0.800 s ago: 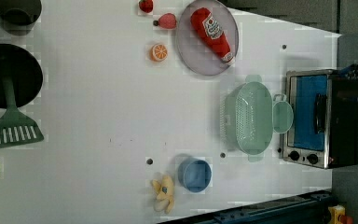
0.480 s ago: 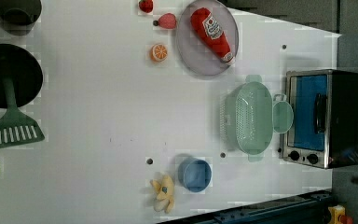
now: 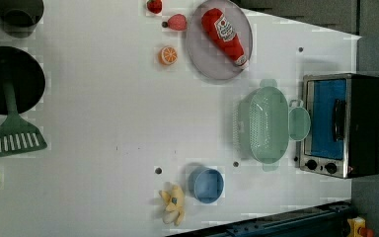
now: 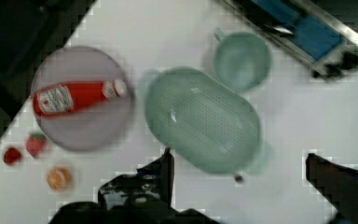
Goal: Drag strainer right to left.
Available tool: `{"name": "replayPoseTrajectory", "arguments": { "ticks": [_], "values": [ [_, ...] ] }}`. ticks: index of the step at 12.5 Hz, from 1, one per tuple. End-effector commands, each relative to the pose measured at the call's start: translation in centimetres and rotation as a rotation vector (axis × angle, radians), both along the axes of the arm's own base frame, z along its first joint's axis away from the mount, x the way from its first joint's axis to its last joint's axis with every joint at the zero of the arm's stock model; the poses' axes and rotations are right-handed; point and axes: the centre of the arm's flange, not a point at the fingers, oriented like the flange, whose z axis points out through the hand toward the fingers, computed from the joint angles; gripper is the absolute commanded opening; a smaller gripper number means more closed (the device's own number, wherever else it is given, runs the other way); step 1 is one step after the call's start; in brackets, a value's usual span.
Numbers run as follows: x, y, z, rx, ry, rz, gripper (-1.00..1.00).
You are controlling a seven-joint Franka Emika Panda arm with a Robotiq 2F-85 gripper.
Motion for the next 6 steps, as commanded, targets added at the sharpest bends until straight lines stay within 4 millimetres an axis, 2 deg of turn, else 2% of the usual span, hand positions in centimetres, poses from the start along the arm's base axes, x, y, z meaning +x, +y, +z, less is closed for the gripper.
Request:
{"name": "replayPoseTrajectory", "arguments": {
  "ticks": [1,6],
  "values": [
    [5.6,3.3,-14.1,0.001,0.22,-0.021,1.0],
    [10.2,3.7,-26.4,0.018,0.287,-0.283,1.0]
  ]
}}
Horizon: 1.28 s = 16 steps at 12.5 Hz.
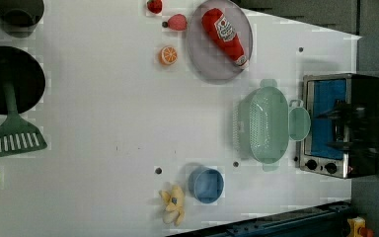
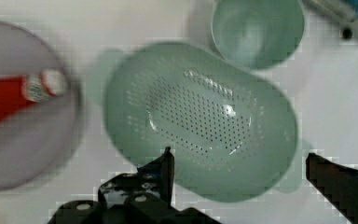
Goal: Drag strainer right to left.
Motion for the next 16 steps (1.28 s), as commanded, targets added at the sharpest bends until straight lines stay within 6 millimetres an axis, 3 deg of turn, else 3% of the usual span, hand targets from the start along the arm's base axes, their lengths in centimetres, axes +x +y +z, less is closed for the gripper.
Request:
{"name": "replayPoseTrajectory", "arguments": {
  "ticks": [1,5,9,13,16],
  "values": [
    [0.3,1.5,-4.9,-0.005,0.031,-0.203,1.0],
    [2.5,2.2,-13.4,-0.006,-0.017,-0.331,1.0],
    [2.9,4.4,-19.4,0.005,-0.048,-0.389,1.0],
    [2.2,5.8,-22.8,0.004,-0.024,-0.383,1.0],
    [2.0,7.0,-23.5,0.011,-0.012,-0.376,1.0]
  ]
}}
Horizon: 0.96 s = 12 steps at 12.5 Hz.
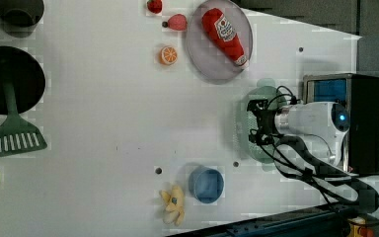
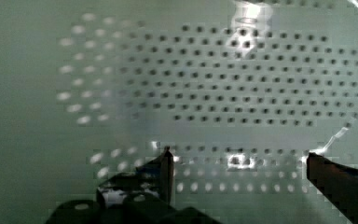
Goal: Drag strainer right to left.
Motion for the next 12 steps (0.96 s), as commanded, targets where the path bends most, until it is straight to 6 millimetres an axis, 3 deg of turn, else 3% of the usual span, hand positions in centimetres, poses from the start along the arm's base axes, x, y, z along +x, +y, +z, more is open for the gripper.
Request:
{"name": "replayPoseTrajectory", "arguments": {
  "ticks": [1,7,12],
  "values": [
    [0.6,2.1,1.9,0.013,-0.047,-0.045,1.0],
    [-0.1,8.0,2.0,0.069,-0.036,-0.056,1.0],
    [-1.6,14.8,2.2,0.076,-0.022,-0.144,1.0]
  ]
}}
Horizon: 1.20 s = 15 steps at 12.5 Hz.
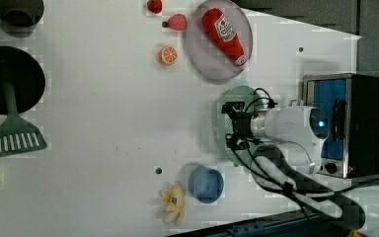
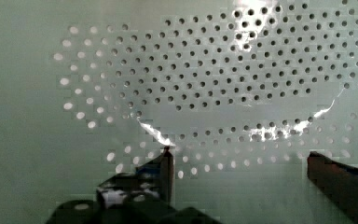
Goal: Drag strainer right to left.
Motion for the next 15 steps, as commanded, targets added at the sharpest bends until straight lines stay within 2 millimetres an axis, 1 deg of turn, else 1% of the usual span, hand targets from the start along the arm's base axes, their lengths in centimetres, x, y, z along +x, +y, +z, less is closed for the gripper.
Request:
{"name": "replayPoseTrajectory", "arguments": {
  "ticks": [1,3,5,10,15],
  "values": [
    [-0.9,5.9,1.2,0.014,0.009,-0.116,1.0],
    [-1.2,8.5,1.2,0.013,0.015,-0.136,1.0],
    [-1.1,10.6,1.0,0.016,0.015,-0.118,1.0],
    [0.2,15.4,0.7,0.038,0.014,-0.124,1.0],
    [1.3,20.0,1.1,0.066,0.033,-0.106,1.0]
  ]
}}
